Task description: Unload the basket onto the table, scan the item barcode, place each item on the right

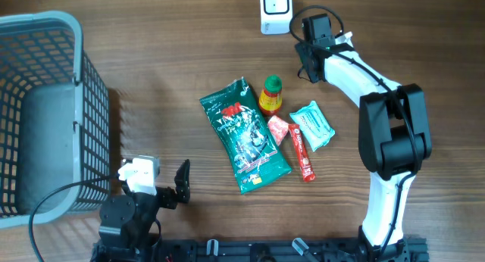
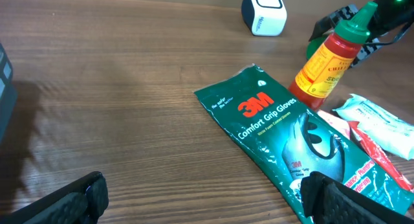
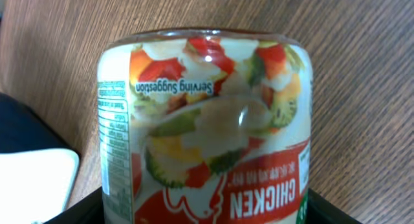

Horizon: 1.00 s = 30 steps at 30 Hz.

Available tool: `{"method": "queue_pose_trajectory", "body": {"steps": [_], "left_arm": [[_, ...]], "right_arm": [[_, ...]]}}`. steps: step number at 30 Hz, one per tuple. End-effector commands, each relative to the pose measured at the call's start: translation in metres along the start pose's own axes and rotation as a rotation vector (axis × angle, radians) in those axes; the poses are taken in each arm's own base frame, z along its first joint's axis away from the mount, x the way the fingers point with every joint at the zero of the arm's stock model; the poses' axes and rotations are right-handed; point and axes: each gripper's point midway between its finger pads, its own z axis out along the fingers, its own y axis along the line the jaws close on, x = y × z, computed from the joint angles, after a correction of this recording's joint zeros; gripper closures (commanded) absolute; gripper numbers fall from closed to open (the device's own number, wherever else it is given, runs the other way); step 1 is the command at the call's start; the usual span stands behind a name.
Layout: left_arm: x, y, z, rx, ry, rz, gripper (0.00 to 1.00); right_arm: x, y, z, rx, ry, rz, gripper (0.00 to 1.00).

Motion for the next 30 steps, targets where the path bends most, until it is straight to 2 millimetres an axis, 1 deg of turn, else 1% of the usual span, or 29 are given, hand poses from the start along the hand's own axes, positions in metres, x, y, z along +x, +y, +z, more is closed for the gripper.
{"method": "queue_pose_trajectory", "body": {"steps": [1,3,4,6,7,8,9,10,11,14,15,17,18,19,23,24,30], "left_arm": [[-0.001,-0.003,0.000,0.018,-0.005,0.021,0.00],[-0.001,-0.003,-0.001,0.018,-0.006,0.021,0.00],[-0.001,-0.003,-0.001,0.018,-0.006,0.021,0.00],[-0.001,-0.003,-0.001,0.018,-0.006,0.021,0.00],[-0.001,-0.003,0.000,0.018,-0.005,0.021,0.00],[-0.001,-0.003,-0.001,0.018,-0.006,0.021,0.00],[-0.001,-0.003,-0.001,0.018,-0.006,0.021,0.00],[-0.001,-0.003,-0.001,0.018,-0.006,0.021,0.00],[-0.001,-0.003,0.000,0.018,-0.005,0.021,0.00],[-0.001,-0.003,0.000,0.018,-0.005,0.021,0.00],[-0.001,-0.003,-0.001,0.018,-0.006,0.021,0.00],[-0.001,-0.003,0.000,0.018,-0.005,0.021,0.00],[-0.001,-0.003,0.000,0.018,-0.005,0.021,0.00],[-0.001,-0.003,0.000,0.018,-0.005,0.021,0.00],[-0.001,-0.003,0.000,0.018,-0.005,0.021,0.00],[-0.001,-0.003,0.000,0.018,-0.005,0.021,0.00],[-0.001,-0.003,0.000,0.018,-0.005,0.021,0.00]], "right_arm": [[0.002,-0.008,0.007,0.038,-0.003,-0.174,0.36],[-0.002,-0.010,0.000,0.048,0.003,-0.274,0.36],[-0.004,-0.011,-0.011,0.055,0.019,-0.314,0.37],[-0.011,-0.005,-0.042,0.009,0.089,-0.407,0.37],[-0.011,-0.002,-0.060,-0.036,0.149,-0.441,0.37],[-0.009,-0.003,-0.090,-0.101,0.269,-0.443,0.38],[-0.006,-0.005,-0.108,-0.158,0.361,-0.453,0.38],[0.001,-0.009,-0.137,-0.261,0.513,-0.471,0.38],[0.007,-0.014,-0.156,-0.342,0.625,-0.490,0.37],[0.019,-0.032,-0.190,-0.486,0.842,-0.501,0.35],[0.023,-0.037,-0.205,-0.561,0.912,-0.508,0.33],[0.027,-0.046,-0.231,-0.666,1.016,-0.473,0.33],[0.028,-0.049,-0.240,-0.696,1.045,-0.459,0.33],[0.029,-0.051,-0.244,-0.707,1.057,-0.461,0.33],[0.040,-0.069,-0.268,-0.705,1.149,-0.488,0.33],[0.041,-0.072,-0.267,-0.674,1.156,-0.483,0.36],[0.043,-0.074,-0.266,-0.654,1.169,-0.458,0.36]]}}
